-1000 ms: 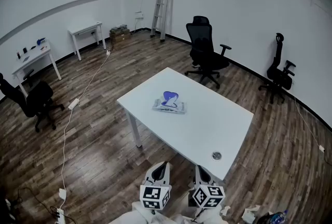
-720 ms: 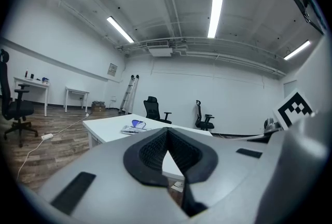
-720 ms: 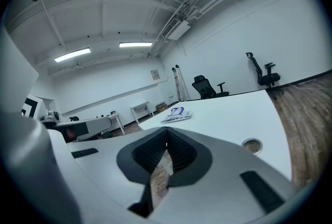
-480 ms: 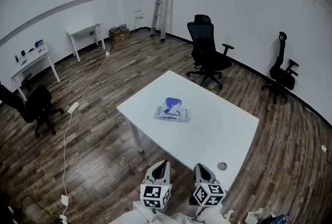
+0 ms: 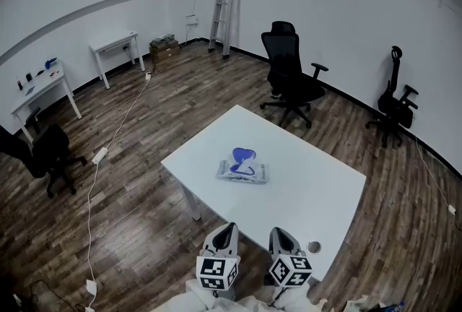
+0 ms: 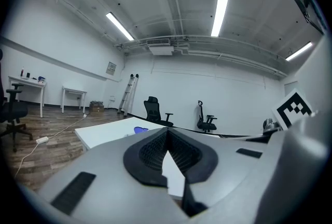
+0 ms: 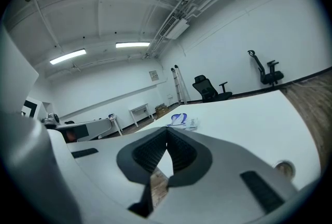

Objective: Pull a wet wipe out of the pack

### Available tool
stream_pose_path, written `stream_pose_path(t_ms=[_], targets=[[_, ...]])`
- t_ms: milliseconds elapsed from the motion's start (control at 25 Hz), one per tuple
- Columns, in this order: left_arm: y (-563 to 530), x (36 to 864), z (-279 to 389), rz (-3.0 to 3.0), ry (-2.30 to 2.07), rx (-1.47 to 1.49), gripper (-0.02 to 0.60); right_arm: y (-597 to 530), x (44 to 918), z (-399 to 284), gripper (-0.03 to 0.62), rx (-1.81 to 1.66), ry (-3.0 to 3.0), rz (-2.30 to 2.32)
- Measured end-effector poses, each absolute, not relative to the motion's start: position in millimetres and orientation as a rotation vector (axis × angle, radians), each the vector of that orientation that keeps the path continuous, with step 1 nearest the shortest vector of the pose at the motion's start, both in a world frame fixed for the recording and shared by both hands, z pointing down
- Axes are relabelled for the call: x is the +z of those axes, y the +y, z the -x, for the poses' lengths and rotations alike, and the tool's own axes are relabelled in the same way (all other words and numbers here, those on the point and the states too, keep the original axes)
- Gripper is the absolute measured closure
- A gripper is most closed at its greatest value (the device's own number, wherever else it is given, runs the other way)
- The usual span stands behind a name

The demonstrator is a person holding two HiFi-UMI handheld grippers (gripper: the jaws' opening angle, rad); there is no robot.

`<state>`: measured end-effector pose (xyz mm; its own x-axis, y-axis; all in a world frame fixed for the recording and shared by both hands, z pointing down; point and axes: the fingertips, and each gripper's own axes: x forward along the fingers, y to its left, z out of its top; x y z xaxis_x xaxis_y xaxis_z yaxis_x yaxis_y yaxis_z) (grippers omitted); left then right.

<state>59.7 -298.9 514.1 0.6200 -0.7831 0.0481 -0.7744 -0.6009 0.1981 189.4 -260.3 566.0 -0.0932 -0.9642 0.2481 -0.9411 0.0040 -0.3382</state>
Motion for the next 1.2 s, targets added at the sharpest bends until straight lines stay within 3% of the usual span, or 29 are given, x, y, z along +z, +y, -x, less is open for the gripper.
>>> stream_pose_path(t_ms=[1200], targets=[[-425, 525, -74, -2.657, -1.203, -0.031, 0.583, -379, 574, -197, 0.585, -0.69, 2.143, 2.121]])
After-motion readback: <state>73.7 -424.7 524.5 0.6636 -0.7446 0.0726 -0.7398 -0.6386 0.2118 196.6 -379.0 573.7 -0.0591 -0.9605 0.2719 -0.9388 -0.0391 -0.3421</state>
